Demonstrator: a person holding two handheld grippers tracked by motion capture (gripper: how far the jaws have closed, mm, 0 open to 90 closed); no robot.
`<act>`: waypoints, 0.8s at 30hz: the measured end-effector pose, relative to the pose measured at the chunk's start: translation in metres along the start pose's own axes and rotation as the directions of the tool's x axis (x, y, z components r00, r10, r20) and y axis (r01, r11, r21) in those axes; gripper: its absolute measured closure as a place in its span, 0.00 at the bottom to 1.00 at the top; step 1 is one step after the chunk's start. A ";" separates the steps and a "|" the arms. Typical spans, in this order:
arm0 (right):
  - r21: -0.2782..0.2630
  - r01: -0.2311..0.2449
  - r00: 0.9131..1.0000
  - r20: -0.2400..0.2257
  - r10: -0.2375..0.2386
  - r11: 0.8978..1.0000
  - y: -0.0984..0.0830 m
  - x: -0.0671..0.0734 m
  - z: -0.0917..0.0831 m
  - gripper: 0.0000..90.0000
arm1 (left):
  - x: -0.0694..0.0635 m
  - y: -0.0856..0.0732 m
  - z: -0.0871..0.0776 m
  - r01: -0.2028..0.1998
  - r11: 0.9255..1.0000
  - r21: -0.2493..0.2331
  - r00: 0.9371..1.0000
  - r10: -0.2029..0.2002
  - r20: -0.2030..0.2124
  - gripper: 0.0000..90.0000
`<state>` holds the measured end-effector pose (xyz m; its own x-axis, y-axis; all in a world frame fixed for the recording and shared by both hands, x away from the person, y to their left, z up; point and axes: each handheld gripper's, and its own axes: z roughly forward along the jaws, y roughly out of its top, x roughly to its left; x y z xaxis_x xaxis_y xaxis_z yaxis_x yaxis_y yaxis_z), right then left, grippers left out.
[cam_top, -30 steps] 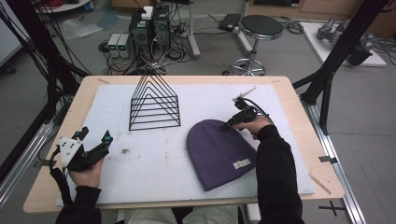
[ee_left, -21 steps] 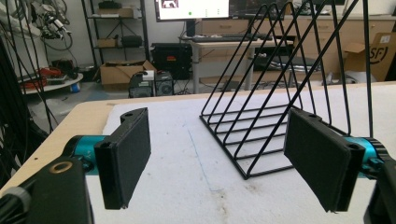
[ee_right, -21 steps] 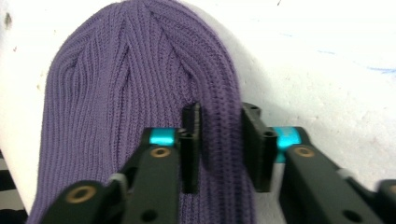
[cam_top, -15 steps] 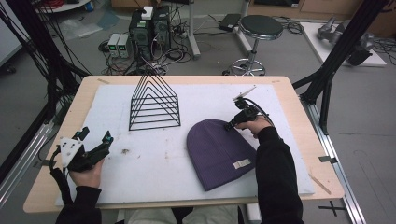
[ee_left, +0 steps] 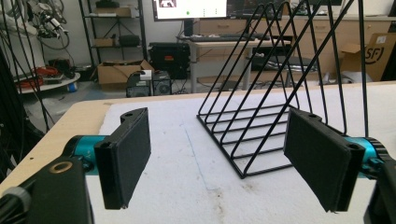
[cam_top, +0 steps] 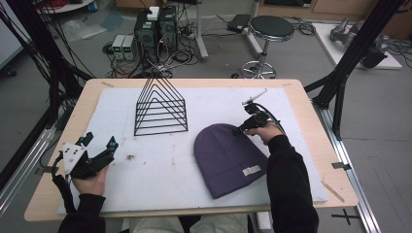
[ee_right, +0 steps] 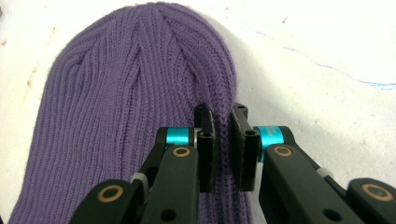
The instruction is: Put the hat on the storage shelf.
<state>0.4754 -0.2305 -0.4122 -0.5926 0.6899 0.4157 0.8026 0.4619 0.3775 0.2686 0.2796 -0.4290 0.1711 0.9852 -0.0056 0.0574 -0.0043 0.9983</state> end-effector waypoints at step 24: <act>-0.301 0.270 0.959 -0.005 -0.284 0.915 -0.003 0.077 -0.043 0.91 | -0.005 -0.001 0.002 -0.002 1.000 0.011 1.000 0.002 0.019 0.26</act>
<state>0.4244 -0.2027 -0.3459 -0.7968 0.5270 0.2957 0.5538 0.4411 0.7062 0.2701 0.2745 -0.4302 0.1896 0.9818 -0.0046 0.0675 -0.0084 0.9977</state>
